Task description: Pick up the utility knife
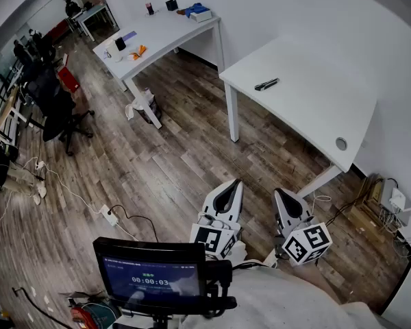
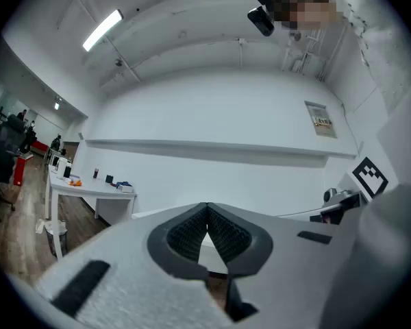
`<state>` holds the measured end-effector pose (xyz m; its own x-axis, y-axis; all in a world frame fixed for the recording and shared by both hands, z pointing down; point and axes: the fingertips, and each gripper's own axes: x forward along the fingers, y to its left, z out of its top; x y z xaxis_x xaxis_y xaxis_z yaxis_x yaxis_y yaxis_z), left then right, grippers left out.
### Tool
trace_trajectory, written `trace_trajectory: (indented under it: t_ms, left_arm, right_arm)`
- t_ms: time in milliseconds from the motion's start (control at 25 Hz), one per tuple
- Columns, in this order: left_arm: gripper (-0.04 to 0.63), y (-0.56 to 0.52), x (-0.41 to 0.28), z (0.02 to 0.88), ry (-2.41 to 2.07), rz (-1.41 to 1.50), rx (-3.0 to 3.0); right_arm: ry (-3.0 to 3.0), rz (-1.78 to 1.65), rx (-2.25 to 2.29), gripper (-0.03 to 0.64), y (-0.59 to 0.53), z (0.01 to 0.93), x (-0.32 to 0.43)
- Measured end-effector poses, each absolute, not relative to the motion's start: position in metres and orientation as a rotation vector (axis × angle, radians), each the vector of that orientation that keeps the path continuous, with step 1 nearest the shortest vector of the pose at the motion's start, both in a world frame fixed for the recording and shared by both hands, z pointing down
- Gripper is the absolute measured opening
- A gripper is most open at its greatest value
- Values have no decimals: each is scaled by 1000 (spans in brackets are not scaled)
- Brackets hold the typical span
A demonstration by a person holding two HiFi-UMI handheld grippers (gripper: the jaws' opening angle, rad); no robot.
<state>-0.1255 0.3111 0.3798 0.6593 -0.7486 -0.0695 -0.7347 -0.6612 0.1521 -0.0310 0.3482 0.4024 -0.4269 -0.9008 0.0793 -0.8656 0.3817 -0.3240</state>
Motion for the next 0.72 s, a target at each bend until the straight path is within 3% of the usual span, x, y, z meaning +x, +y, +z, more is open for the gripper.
trace_trajectory:
  t_ms: [720]
  left_arm:
    - [8, 177, -157, 388, -1171, -234, 2747]
  right_arm:
    - [2489, -524, -1735, 9, 228, 414, -51]
